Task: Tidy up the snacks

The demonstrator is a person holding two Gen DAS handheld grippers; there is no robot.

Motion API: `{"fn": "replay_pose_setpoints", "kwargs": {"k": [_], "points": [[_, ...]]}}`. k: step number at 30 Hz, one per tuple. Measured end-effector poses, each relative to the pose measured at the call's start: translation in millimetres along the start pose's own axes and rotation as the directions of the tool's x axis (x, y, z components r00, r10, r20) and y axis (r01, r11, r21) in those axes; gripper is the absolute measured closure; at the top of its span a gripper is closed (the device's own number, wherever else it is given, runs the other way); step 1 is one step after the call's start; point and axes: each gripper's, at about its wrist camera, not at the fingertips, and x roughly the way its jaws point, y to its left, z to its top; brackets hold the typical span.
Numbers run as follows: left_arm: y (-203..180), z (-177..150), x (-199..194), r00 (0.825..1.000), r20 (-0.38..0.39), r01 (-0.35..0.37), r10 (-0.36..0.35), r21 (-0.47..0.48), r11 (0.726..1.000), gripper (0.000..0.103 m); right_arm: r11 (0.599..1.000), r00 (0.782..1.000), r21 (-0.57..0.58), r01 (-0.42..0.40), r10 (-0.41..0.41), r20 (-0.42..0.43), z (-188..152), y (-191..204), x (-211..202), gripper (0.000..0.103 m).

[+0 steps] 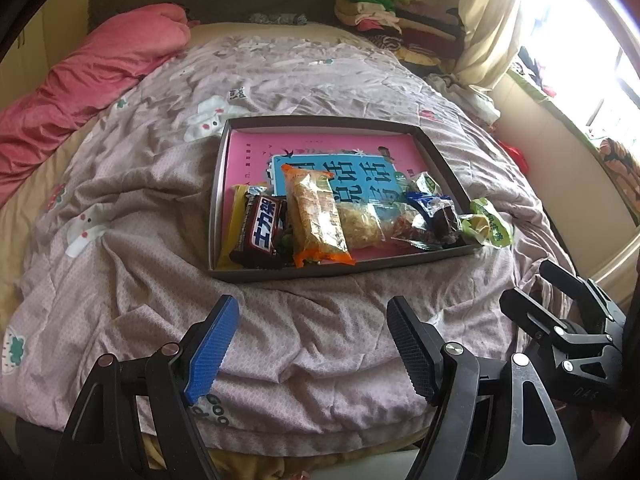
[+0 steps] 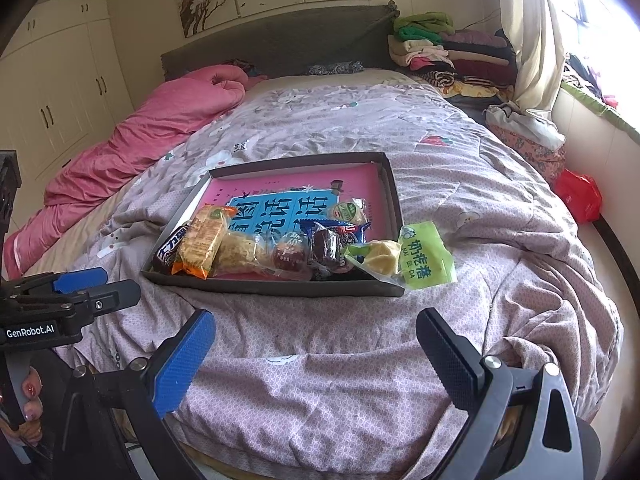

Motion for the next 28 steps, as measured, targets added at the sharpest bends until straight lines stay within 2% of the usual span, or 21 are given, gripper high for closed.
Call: {"fn": "replay_pose_setpoints", "kwargs": {"k": [15,20,22,25,28], "points": [[4.2,-0.2,1.9,0.999,-0.011,-0.042,0.042,-0.025,0.999,0.025,1.0,1.0,-0.006,0.016,-0.016,0.016,2.8,-2.6,-2.3,0.002],[11.5,-1.6,9.2,0.997,-0.023,-0.068,0.067,-0.027,0.997,0.025,0.999,0.999,-0.006,0.038,-0.037,0.033,4.2,-5.9,-3.5,0.002],[12.3,-2.9,14.9,0.998,-0.039,-0.058,0.057,-0.022,0.998,0.025,0.997,0.996,-0.026,0.073,-0.071,0.047,4.9,-6.2,-4.2,0.002],[16.4,-0.6,17.7,0.999,-0.022,-0.036,0.035,-0.026,0.999,0.025,0.994,0.992,-0.027,0.106,-0.104,0.068,6.6,-9.5,-4.4,0.002],[27.9,10.1,12.3,0.998,0.037,-0.044,0.046,-0.052,0.998,0.025,0.99,0.986,0.009,0.143,-0.143,0.082,12.5,-25.9,-2.1,0.002]]}}
